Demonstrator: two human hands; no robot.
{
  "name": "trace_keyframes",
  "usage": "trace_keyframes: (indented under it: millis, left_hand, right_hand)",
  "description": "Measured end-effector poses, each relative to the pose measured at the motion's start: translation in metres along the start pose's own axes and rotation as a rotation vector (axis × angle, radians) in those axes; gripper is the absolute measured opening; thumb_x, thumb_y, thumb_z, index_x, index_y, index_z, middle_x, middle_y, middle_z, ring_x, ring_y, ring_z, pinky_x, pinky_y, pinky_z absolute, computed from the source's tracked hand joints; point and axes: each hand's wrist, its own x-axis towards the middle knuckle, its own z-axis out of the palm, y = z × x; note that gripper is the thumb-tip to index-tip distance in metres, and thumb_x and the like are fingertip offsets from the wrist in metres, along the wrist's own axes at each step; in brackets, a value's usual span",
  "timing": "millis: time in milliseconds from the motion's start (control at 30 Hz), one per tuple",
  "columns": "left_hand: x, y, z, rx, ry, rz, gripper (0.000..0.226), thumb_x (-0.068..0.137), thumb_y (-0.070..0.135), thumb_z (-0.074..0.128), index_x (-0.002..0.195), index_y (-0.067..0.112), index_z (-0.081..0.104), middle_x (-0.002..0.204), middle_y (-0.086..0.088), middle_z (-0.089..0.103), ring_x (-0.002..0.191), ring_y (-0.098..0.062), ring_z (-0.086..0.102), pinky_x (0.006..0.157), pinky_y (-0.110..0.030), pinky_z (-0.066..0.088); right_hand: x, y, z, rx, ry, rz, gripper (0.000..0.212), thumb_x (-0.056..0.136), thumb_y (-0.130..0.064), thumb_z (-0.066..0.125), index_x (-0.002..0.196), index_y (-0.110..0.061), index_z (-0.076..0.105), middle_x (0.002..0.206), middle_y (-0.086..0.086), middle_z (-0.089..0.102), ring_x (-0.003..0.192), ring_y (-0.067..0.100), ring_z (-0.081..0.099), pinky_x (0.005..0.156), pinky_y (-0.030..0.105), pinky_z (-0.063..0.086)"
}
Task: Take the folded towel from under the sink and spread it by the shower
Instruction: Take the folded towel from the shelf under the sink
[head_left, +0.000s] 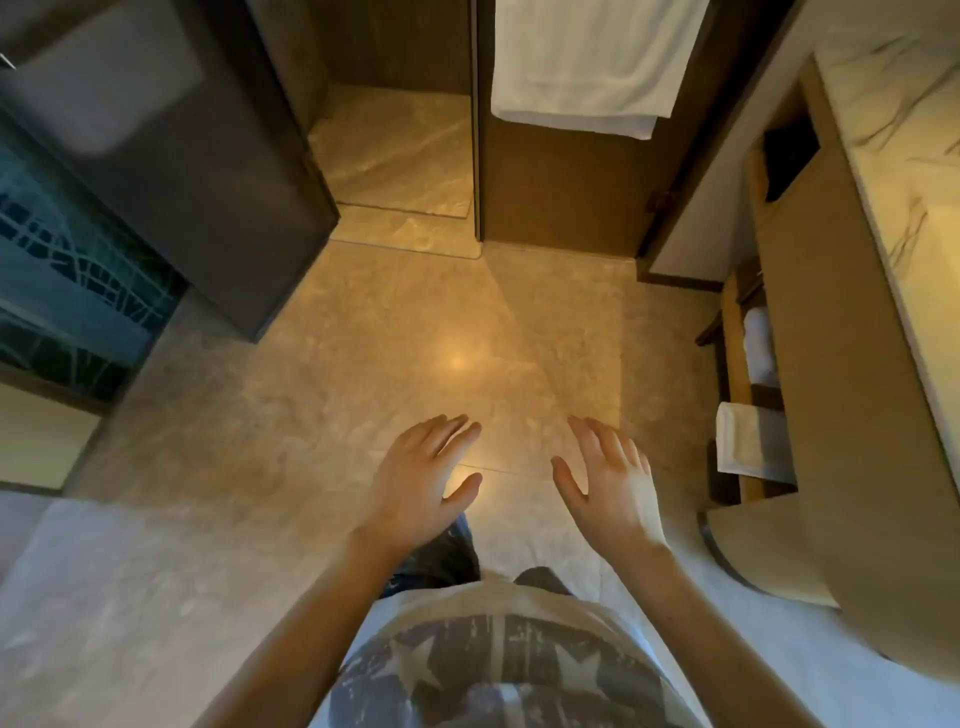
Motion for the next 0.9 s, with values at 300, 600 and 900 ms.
trace_keyframes:
  millis: [300, 600, 900]
  left_hand:
    - [0.107, -0.053, -0.021, -0.059, 0.002, -0.057, 0.051, 0.095, 0.040, 0.046, 0.141, 0.019, 0.047, 0.147, -0.001, 0.045, 0.137, -0.023, 0.038, 0.108, -0.045, 0.037]
    - [0.283, -0.145, -0.071, -0.018, -0.071, 0.080, 0.055, 0.093, 0.044, 0.045, 0.143, 0.020, 0.043, 0.150, -0.001, 0.040, 0.138, -0.022, 0.034, 0.109, -0.043, 0.036]
    - [0.468, -0.189, -0.113, 0.138, -0.122, 0.268, 0.055, 0.093, 0.044, 0.044, 0.142, 0.019, 0.044, 0.144, -0.004, 0.046, 0.132, -0.024, 0.041, 0.103, -0.041, 0.039]
  right_hand:
    - [0.114, -0.001, 0.008, 0.076, -0.004, 0.065, 0.048, 0.095, -0.039, 0.053, 0.137, -0.016, 0.051, 0.133, 0.004, 0.057, 0.122, 0.026, 0.053, 0.097, 0.042, 0.046]
    - [0.285, -0.020, 0.006, 0.068, -0.015, 0.202, 0.052, 0.096, -0.039, 0.052, 0.140, -0.014, 0.047, 0.136, 0.007, 0.054, 0.123, 0.025, 0.049, 0.100, 0.040, 0.045]
    - [0.410, -0.012, -0.011, 0.074, 0.047, 0.356, 0.053, 0.097, -0.041, 0.048, 0.142, -0.013, 0.046, 0.140, 0.007, 0.052, 0.128, 0.024, 0.047, 0.105, 0.039, 0.040]
